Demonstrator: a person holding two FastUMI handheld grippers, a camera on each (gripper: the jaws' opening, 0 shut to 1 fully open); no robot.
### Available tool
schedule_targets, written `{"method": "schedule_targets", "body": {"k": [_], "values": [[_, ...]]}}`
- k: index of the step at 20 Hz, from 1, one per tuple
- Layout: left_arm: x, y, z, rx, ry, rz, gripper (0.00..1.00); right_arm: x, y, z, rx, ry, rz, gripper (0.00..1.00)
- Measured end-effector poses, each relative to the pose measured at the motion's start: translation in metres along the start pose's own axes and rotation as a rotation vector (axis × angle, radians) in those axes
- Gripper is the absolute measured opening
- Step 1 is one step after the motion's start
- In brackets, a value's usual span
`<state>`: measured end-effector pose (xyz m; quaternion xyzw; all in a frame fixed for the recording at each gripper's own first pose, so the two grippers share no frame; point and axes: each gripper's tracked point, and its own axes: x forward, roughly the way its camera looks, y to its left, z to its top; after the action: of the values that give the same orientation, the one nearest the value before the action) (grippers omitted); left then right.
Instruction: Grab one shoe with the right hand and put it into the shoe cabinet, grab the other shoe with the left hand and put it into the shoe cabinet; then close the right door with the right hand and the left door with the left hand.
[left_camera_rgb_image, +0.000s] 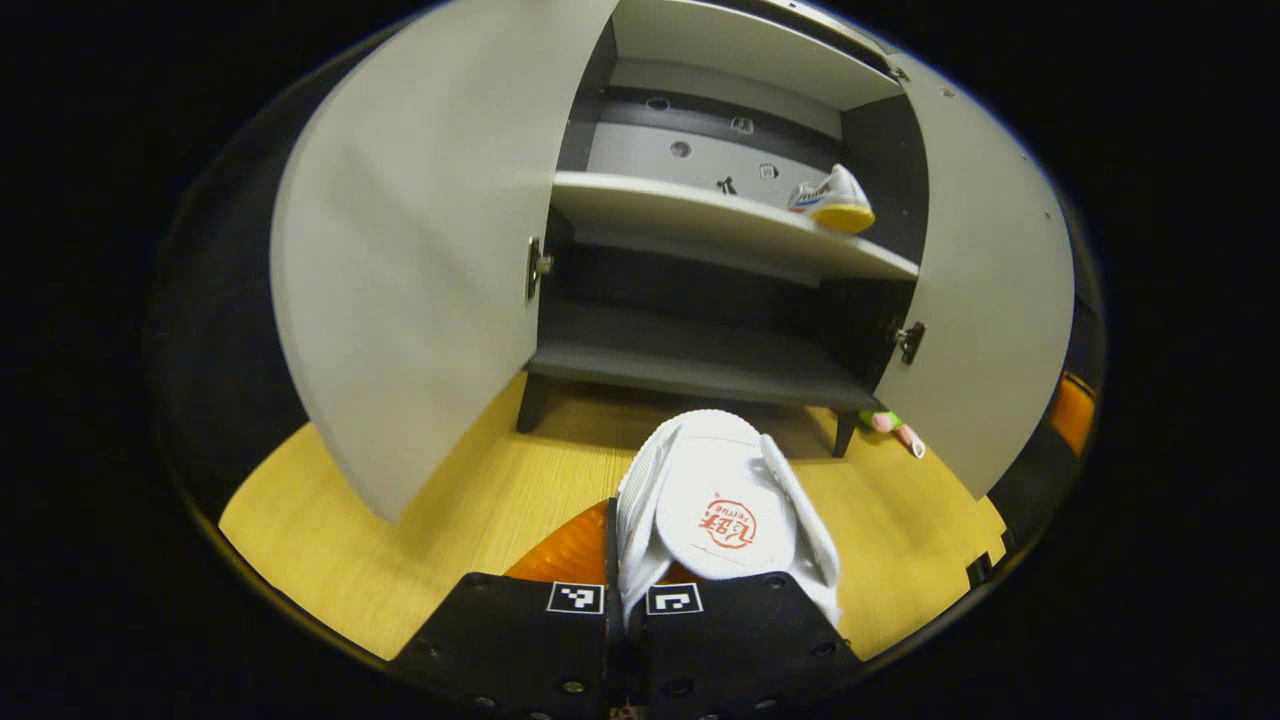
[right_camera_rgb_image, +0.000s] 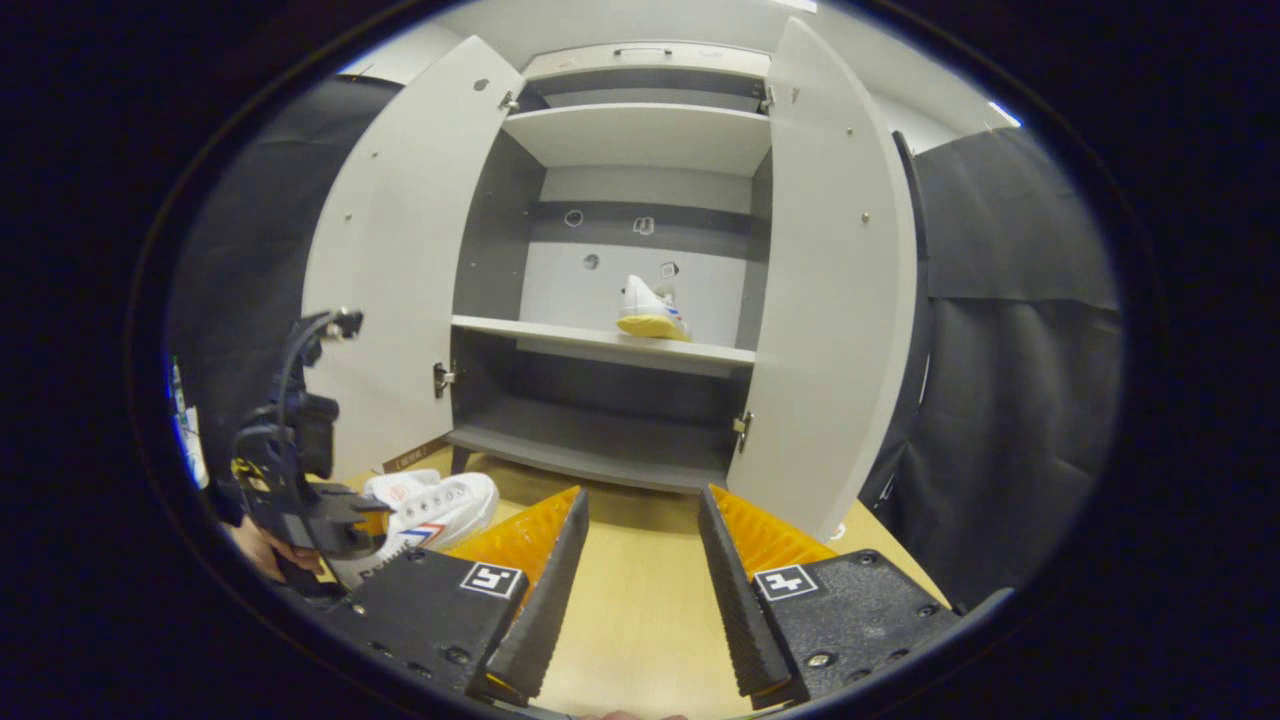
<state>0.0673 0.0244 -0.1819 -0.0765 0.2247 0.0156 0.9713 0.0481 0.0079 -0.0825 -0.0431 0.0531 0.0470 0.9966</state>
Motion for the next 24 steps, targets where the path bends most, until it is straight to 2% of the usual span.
{"method": "schedule_targets", "body": {"k": [3, 5, 6, 7, 10, 13, 17, 19, 20, 21, 24], "values": [[-0.019, -0.009, 0.074, 0.003, -0.1, -0.008, 0.01, 0.002, 0.009, 0.002, -0.009, -0.006, 0.029, 0.7], [-0.024, -0.012, 0.12, 0.012, -0.153, 0.028, 0.01, 0.002, 0.013, 0.005, -0.008, -0.016, 0.04, 0.7], [-0.023, -0.016, 0.146, 0.022, -0.189, 0.032, 0.12, 0.002, 0.015, 0.007, -0.009, -0.021, 0.043, 0.71], [-0.022, -0.019, 0.166, 0.025, -0.216, 0.033, 0.01, 0.001, 0.016, 0.007, -0.01, -0.025, 0.045, 0.71], [0.014, -0.03, 0.222, 0.007, -0.226, 0.01, 0.01, 0.001, 0.017, 0.009, -0.015, -0.026, 0.05, 0.71], [0.067, -0.036, 0.266, 0.02, -0.191, 0.032, 0.01, 0.001, 0.015, 0.01, -0.018, -0.027, 0.041, 0.71], [0.136, -0.033, 0.289, -0.016, -0.067, 0.055, 0.01, 0.002, 0.013, 0.004, -0.012, -0.006, 0.031, 0.71], [0.167, -0.028, 0.286, 0.02, -0.009, 0.097, 0.01, 0.0, 0.009, 0.003, -0.019, -0.004, 0.015, 0.71], [0.18, -0.026, 0.283, 0.048, 0.008, 0.119, 0.13, 0.0, 0.007, 0.004, -0.014, -0.005, 0.01, 0.71], [0.192, -0.023, 0.279, 0.062, 0.03, 0.14, 0.01, 0.001, 0.007, 0.003, 0.002, -0.004, 0.006, 0.71], [0.219, -0.023, 0.265, 0.05, 0.104, 0.151, 0.01, 0.004, 0.005, 0.006, 0.016, -0.009, -0.017, 0.71]]}}
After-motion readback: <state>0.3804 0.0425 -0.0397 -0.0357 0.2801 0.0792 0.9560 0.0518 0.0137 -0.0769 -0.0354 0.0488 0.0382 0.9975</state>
